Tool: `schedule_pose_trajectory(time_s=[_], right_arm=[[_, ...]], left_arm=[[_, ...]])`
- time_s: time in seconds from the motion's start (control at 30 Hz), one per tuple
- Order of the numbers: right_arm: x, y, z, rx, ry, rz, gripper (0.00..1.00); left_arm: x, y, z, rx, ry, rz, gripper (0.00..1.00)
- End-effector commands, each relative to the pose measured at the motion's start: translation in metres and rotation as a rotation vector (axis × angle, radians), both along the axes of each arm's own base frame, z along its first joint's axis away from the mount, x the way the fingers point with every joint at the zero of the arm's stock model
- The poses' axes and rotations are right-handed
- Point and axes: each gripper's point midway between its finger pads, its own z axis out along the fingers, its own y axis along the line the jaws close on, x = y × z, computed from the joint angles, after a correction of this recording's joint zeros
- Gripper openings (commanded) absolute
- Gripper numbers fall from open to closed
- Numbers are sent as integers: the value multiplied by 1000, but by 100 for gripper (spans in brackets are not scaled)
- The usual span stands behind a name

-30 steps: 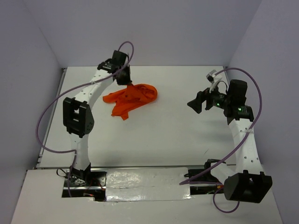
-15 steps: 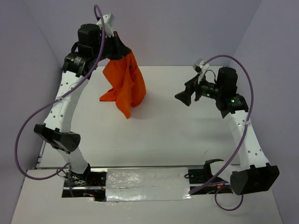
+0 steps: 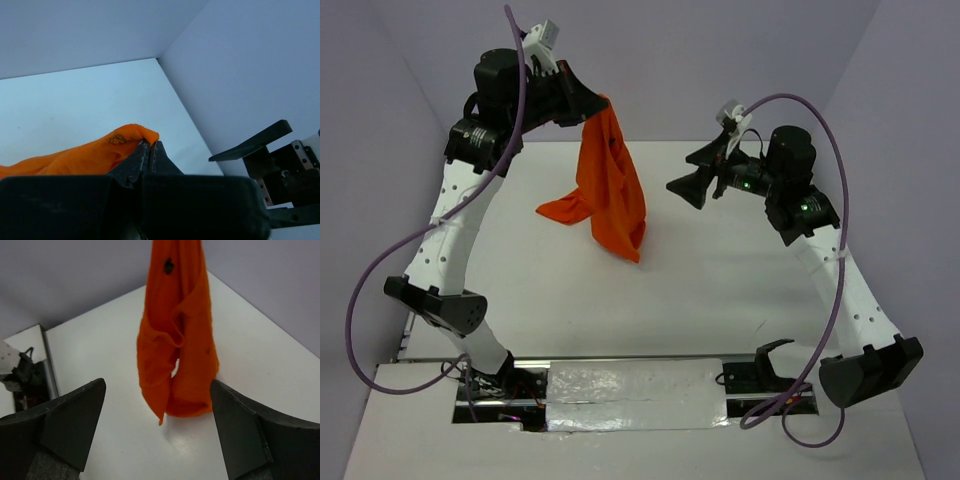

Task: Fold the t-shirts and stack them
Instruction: Flatten out the tshirt

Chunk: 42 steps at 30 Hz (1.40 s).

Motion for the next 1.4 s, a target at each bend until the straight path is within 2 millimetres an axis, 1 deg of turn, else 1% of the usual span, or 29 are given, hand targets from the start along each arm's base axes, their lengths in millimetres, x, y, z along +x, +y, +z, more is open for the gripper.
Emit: schedule_pose_trajectory(time_s=[0.0,0.03,0.1,0.17,0.27,0.3,0.33,0.4,0.43,0.47,0.5,0.53,0.6,0.63,0.67,0.7,0.77,0.8,0.83,0.87,0.9,1.0,1.03,1.1,1.2,1.23,1.3,1.33,1.37], right_arm=[[-10,20,24,94,18,14,92],[-14,23,24,99,22,15,91],[-24,35,18,102,45,35,91],[-26,41,14,103,64,16,90],[-18,46,8,96,86,-46,87],[-23,57,5,92,95,-33,86],[-19,59,4,95,106,-79,86],[-17,69,-5,87,135,-112,86],[-23,80,-8,90,158,-108,85],[-17,80,-11,89,162,-167,86],[-13,84,-19,81,179,-191,86],[-13,89,-17,86,180,-227,87],[-8,95,-22,75,185,-269,87],[-11,102,-18,78,178,-265,88],[-6,100,-17,80,169,-319,88],[-3,105,-22,70,175,-339,88],[-5,115,-28,48,177,-353,85],[-2,113,-30,49,176,-388,84],[-2,115,-33,44,179,-400,81],[-2,121,-41,27,188,-405,80],[-1,122,-45,21,189,-424,78],[0,130,-56,-7,195,-435,69],[2,131,-56,-4,184,-447,62],[8,130,-63,-18,175,-482,54],[18,126,-65,-29,132,-530,43],[20,126,-65,-26,125,-531,37],[20,125,-65,-33,113,-525,32],[19,126,-64,-30,105,-520,25],[19,123,-60,-22,94,-520,23]], left_arm=[[-17,-15,54,-115,-121,-54,0],[-18,-16,62,-134,-131,-51,0],[-18,-18,66,-157,-131,-48,0],[-19,-19,74,-181,-147,-45,0],[-20,-21,80,-204,-155,-38,0],[-19,-22,81,-210,-150,-33,0],[-19,-22,81,-212,-150,-30,0],[-18,-22,80,-218,-143,-21,0],[-18,-22,80,-220,-140,-19,0],[-18,-23,79,-220,-134,-16,0],[-18,-23,78,-219,-129,-14,0],[-18,-22,78,-220,-127,-9,0],[-19,-22,78,-221,-125,-4,0],[-20,-23,78,-221,-125,-6,0],[-19,-22,78,-222,-123,-1,0],[-19,-21,78,-224,-122,9,0],[-19,-21,78,-228,-120,14,0],[-19,-21,76,-228,-116,18,0],[-20,-21,77,-230,-116,17,0],[-20,-21,76,-232,-114,18,0],[-20,-21,76,-233,-112,19,0],[-21,-21,78,-236,-118,23,0],[-21,-19,78,-236,-118,28,0],[-22,-19,79,-236,-121,29,0],[-22,-17,78,-233,-122,40,0],[-22,-16,78,-233,-122,43,0],[-22,-15,77,-230,-122,51,0],[-21,-15,76,-228,-122,54,0],[-21,-13,77,-226,-126,63,0]])
